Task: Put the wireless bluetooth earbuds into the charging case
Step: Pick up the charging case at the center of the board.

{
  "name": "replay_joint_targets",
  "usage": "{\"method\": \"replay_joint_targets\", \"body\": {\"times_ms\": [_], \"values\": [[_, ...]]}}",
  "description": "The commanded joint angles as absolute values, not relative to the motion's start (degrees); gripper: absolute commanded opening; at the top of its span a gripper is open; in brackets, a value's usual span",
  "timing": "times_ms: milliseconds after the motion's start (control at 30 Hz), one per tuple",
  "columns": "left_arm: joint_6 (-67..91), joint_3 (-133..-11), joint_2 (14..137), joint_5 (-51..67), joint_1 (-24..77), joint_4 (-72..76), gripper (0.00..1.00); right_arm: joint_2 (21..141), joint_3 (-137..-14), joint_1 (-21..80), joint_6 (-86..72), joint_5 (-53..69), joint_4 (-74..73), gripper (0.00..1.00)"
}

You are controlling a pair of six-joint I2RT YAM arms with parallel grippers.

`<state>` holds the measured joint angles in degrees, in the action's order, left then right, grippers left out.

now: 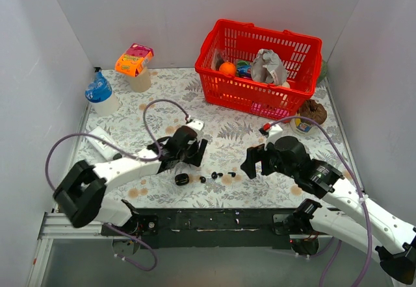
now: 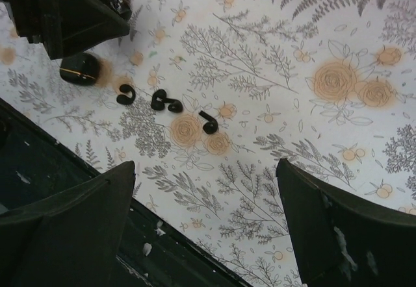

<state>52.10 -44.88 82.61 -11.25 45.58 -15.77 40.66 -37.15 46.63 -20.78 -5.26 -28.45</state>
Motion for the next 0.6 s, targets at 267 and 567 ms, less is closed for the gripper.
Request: {"method": "replay_joint_targets", "body": {"times_ms": [267,567], "values": [[55.4,-10.0,43.2,10.4,46.2,43.6,0.00,38.4,-43.9,46.9,-21.0,8.1,-11.8,0.97],[52.1,-9.6,43.1,18.7,46.8,45.8,0.00,57.0,-62.2,51.0,-20.9,5.3,-29.3,0.92]]}}
